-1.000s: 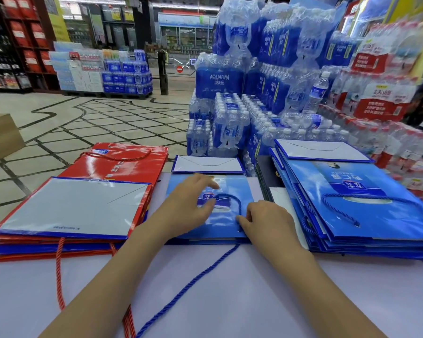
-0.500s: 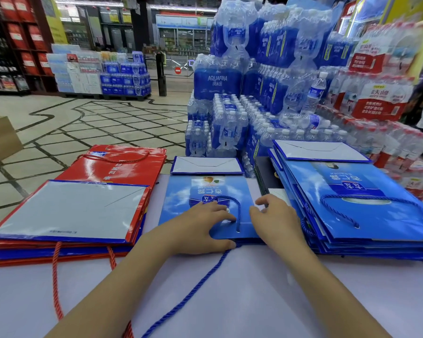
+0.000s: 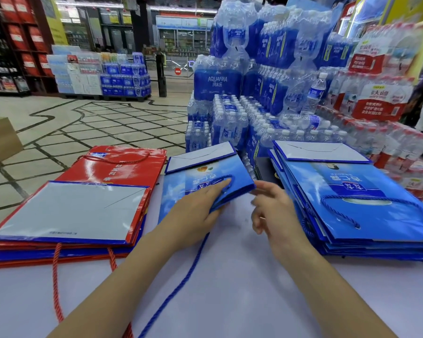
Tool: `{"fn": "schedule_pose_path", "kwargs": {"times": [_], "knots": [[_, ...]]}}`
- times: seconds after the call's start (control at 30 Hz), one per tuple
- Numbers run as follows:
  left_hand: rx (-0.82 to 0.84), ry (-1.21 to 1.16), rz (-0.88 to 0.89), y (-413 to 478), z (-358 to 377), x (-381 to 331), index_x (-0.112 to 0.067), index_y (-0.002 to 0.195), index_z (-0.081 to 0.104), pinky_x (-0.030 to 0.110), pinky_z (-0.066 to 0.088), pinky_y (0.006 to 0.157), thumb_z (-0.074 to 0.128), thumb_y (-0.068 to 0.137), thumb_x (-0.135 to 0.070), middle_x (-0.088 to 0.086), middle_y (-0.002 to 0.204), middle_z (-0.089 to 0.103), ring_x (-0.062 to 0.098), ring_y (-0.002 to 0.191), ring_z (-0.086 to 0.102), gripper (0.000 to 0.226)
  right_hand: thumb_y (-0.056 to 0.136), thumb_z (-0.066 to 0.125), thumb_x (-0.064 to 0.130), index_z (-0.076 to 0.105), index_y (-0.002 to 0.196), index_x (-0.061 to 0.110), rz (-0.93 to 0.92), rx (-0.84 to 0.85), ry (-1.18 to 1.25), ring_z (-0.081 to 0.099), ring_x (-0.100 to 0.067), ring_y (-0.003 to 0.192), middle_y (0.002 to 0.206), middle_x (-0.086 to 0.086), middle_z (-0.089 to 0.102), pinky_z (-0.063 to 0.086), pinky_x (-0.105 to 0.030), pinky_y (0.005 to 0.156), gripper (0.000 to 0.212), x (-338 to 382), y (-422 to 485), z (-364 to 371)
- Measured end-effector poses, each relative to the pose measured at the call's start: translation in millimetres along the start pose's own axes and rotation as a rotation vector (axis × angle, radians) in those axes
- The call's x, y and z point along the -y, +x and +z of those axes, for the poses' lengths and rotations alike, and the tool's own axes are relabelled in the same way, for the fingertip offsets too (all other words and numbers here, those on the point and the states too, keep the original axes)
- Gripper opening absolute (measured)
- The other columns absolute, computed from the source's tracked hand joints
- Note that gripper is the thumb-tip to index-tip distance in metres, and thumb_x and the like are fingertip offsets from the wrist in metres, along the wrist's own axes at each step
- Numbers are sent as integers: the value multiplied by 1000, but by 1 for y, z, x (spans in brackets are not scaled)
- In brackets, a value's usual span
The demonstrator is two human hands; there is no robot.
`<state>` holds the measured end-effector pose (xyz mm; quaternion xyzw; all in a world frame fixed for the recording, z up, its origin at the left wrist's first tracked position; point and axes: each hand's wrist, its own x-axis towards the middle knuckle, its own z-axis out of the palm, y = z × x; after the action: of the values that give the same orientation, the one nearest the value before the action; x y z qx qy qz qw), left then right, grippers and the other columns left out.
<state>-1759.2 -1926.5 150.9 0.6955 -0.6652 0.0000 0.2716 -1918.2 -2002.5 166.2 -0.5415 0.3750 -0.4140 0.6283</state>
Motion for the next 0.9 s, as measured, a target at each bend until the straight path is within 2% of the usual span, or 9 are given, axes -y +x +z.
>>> {"fn": "schedule_pose_path", "kwargs": {"times": [0.1, 0.23, 0.3, 0.43, 0.57, 0.67, 0.77, 0.83, 0.9], "knots": [[-130, -182, -6, 2, -3, -1, -38, 149, 28, 19, 31, 107, 43, 100, -38, -14, 149, 41, 4, 132, 39, 51, 84, 49, -9, 64, 99, 11, 74, 238, -197, 43, -17, 39, 94, -5, 74, 28, -22, 38, 30, -6, -9, 9], [-263, -417, -16, 5, -8, -6, -38, 148, 31, 17, 34, 107, 41, 99, -39, -13, 144, 48, 2, 132, 43, 49, 88, 62, 5, 64, 110, 13, 151, 622, -267, 49, -18, 44, 106, -5, 74, 29, -23, 35, 24, -8, -19, 12], [-312, -498, -11, 5, -10, -11, -39, 146, 31, 12, 33, 105, 39, 100, -38, -16, 142, 48, -5, 130, 42, 47, 89, 67, 14, 62, 115, 16, 165, 690, -319, 50, -17, 44, 107, -5, 73, 30, -24, 36, 26, -10, -23, 16], [-416, -644, -74, 4, -17, -23, -53, 128, 33, 1, 33, 91, 40, 98, -38, -39, 118, 50, -18, 114, 46, 34, 87, 71, 32, 64, 109, 22, 138, 596, -457, 49, -17, 42, 96, -1, 73, 28, -21, 39, 25, -17, -29, 28], [-489, -737, -130, 5, -18, -27, -41, 127, 38, -1, 35, 85, 42, 101, -25, -44, 104, 52, -24, 102, 49, 31, 89, 70, 28, 68, 87, 17, 92, 525, -381, 42, -15, 37, 86, -9, 70, 28, -16, 38, 11, -20, -29, 32], [-536, -776, -144, 6, -17, -26, -34, 133, 41, 8, 40, 93, 44, 102, -24, -34, 118, 55, -14, 112, 51, 33, 92, 60, 19, 63, 82, 12, 120, 379, -378, 42, -15, 35, 68, -4, 66, 27, -14, 37, 12, -23, -24, 32], [-606, -779, -127, 6, -21, -26, -18, 144, 35, 22, 43, 102, 47, 101, -21, -2, 136, 50, 8, 125, 49, 45, 91, 51, 22, 55, 90, 8, 187, 194, -361, 53, -20, 41, 85, 2, 72, 26, -17, 37, 15, -26, -15, 26], [-647, -821, -140, 6, -22, -29, -19, 145, 34, 32, 43, 105, 47, 101, -21, 0, 137, 49, 11, 125, 49, 45, 92, 49, 25, 50, 91, 12, 241, 150, -337, 59, -21, 44, 95, 0, 71, 25, -18, 38, 14, -27, -12, 23], [-683, -893, -193, 7, -20, -28, -29, 143, 34, 42, 43, 106, 47, 101, -29, -7, 136, 51, 10, 125, 50, 44, 94, 50, 27, 50, 97, 13, 283, 155, -298, 60, -19, 45, 98, -2, 71, 25, -19, 37, 15, -24, -12, 22]]}}
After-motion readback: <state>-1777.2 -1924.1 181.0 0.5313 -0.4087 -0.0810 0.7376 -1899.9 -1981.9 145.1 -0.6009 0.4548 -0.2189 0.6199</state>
